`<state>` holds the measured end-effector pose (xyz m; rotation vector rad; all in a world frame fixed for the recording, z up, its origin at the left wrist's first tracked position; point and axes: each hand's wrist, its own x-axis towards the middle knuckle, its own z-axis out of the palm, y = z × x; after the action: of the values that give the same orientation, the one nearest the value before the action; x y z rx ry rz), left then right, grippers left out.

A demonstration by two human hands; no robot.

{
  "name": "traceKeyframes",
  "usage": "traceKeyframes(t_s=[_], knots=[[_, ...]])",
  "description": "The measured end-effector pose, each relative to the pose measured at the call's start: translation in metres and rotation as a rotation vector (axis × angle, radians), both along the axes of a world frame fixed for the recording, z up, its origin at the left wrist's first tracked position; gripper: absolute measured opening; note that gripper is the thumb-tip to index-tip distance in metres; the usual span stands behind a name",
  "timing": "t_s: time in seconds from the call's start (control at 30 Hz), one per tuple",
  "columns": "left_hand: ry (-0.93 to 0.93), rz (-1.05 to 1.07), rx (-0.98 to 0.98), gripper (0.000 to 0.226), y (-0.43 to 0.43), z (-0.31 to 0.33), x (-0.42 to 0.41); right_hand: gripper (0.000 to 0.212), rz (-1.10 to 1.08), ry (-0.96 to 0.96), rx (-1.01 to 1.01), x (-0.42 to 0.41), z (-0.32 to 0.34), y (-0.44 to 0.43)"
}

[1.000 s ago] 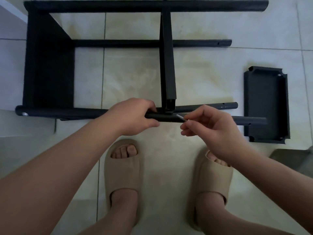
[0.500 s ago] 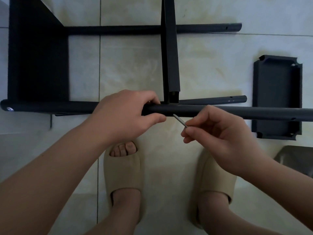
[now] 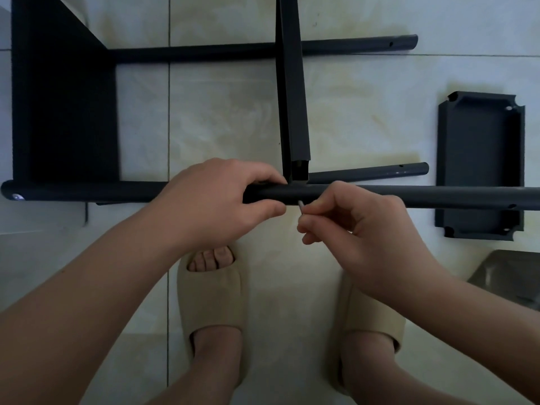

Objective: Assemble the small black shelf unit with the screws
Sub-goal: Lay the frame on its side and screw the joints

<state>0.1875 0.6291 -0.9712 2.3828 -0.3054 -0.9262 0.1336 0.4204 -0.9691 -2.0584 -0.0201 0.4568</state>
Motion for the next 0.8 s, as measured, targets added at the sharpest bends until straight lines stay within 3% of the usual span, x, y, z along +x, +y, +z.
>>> traceKeyframes(t_s=[0.07, 0.27, 0.4, 0.57, 0.8], knots=[[0.067, 0.003, -0.045, 0.025, 0.001, 0.001, 0.003, 0.014, 0.049, -0.034, -0.067, 0.001, -0.001, 0.001], [0.144, -0.003, -0.106, 0.019, 0.001, 0.003, 0.011, 0.012, 0.253, -0.485, -0.466, 0.012, 0.004, 0.002], [0.164, 0.003, -0.112, 0.014, -0.002, 0.003, 0.014, 0.011, 0.221, -0.431, -0.38, 0.012, 0.001, 0.001], [0.156, 0.011, -0.109, 0.009, -0.009, 0.003, 0.013, 0.01, 0.199, -0.455, -0.424, 0.01, 0.002, 0.003], [0.208, 0.026, -0.209, 0.021, -0.01, 0.008, 0.01, 0.01, 0.217, -0.497, -0.422, 0.01, 0.002, 0.003]])
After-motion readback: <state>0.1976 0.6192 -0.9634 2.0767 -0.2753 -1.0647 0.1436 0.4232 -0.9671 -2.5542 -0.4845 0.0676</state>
